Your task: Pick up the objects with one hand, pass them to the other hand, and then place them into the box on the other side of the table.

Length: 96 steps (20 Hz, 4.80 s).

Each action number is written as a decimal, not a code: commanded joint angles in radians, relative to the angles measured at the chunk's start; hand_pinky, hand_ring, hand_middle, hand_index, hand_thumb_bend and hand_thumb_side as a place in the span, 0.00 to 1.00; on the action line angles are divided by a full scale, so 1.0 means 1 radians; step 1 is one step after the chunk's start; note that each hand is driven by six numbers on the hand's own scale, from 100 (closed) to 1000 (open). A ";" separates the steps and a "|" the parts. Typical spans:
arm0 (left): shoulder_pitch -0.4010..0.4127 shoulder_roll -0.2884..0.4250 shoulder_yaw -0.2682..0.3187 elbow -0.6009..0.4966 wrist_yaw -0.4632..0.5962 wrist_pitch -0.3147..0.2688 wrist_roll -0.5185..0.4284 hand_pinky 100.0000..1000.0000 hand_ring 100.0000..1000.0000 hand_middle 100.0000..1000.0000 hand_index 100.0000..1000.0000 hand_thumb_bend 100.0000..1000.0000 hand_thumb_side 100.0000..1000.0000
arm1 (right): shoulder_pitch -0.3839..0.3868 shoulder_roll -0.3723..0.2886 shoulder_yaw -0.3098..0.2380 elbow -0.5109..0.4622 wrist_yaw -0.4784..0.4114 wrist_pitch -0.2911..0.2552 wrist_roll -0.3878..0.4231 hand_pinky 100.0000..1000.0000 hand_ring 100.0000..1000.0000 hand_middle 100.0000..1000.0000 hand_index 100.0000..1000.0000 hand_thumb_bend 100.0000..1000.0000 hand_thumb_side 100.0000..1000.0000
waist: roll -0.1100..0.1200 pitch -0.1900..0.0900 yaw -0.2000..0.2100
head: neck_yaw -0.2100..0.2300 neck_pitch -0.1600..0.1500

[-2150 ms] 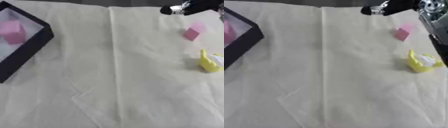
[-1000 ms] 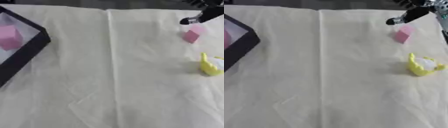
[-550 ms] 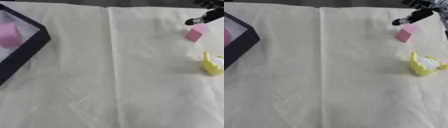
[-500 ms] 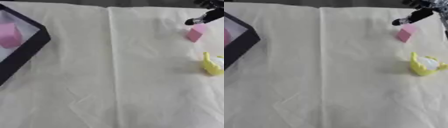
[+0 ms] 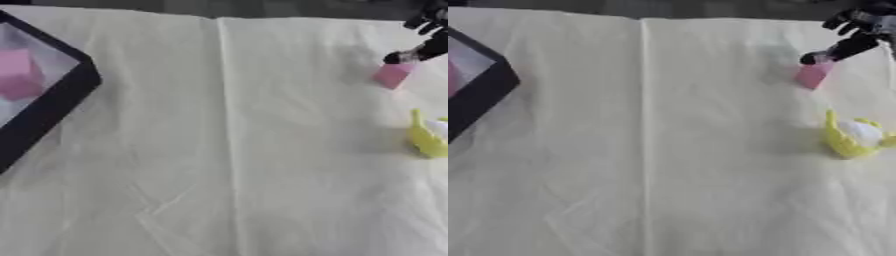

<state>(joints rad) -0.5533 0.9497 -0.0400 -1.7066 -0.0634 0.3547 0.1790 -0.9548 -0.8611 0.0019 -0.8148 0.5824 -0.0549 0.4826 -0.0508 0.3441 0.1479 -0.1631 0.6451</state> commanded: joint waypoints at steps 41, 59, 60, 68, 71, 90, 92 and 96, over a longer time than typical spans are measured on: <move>-0.012 0.045 0.023 -0.025 -0.023 0.007 0.007 0.69 0.67 0.66 0.72 0.34 0.39 | 0.043 -0.096 -0.073 0.116 0.005 0.027 -0.085 0.88 0.90 0.86 0.89 0.59 0.36 | -0.007 0.035 0.040 | -0.052 -0.048; -0.004 0.041 0.026 -0.020 -0.030 0.015 0.019 0.69 0.67 0.65 0.72 0.32 0.38 | 0.036 -0.085 -0.073 0.125 -0.021 0.058 -0.086 0.87 0.83 0.74 0.78 0.34 0.05 | -0.009 0.032 0.041 | -0.052 -0.040; -0.003 0.041 0.026 -0.019 -0.030 0.016 0.019 0.69 0.67 0.65 0.72 0.31 0.38 | 0.036 -0.084 -0.072 0.122 -0.026 0.057 -0.086 0.87 0.82 0.71 0.76 0.34 0.03 | -0.009 0.031 0.041 | -0.051 -0.040; 0.002 0.042 0.026 -0.016 -0.027 0.018 0.020 0.69 0.67 0.65 0.71 0.31 0.39 | 0.039 -0.079 -0.064 0.086 -0.059 0.055 -0.120 0.85 0.77 0.55 0.63 0.33 0.00 | -0.010 0.014 0.035 | -0.046 -0.025; 0.006 0.041 0.025 -0.014 -0.026 0.018 0.020 0.69 0.67 0.65 0.71 0.31 0.39 | 0.041 -0.080 -0.058 0.067 -0.082 0.057 -0.115 0.84 0.76 0.53 0.62 0.33 0.00 | -0.010 0.008 0.028 | -0.042 -0.016; 0.021 0.040 0.025 -0.006 -0.017 0.016 0.020 0.69 0.67 0.65 0.71 0.30 0.39 | 0.138 -0.118 -0.024 -0.161 -0.247 0.062 -0.098 0.83 0.73 0.51 0.60 0.32 0.00 | 0.004 -0.030 -0.012 | -0.038 0.003; 0.022 0.040 0.024 -0.005 -0.015 0.017 0.021 0.69 0.67 0.65 0.71 0.30 0.39 | 0.159 -0.120 -0.013 -0.207 -0.254 0.062 -0.094 0.83 0.73 0.51 0.60 0.36 0.00 | 0.006 -0.036 -0.018 | -0.034 0.005; 0.019 0.039 0.022 -0.004 -0.011 0.016 0.019 0.69 0.66 0.65 0.71 0.30 0.39 | 0.198 -0.119 -0.003 -0.293 -0.320 0.081 -0.103 0.84 0.71 0.53 0.62 0.32 0.00 | 0.007 -0.047 -0.027 | -0.028 0.010</move>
<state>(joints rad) -0.5240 0.9498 -0.0334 -1.7052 -0.0786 0.3711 0.1958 -0.7473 -0.9246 0.0024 -1.0686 0.2846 0.0199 0.3836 -0.0476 0.3269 0.1226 -0.1941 0.6538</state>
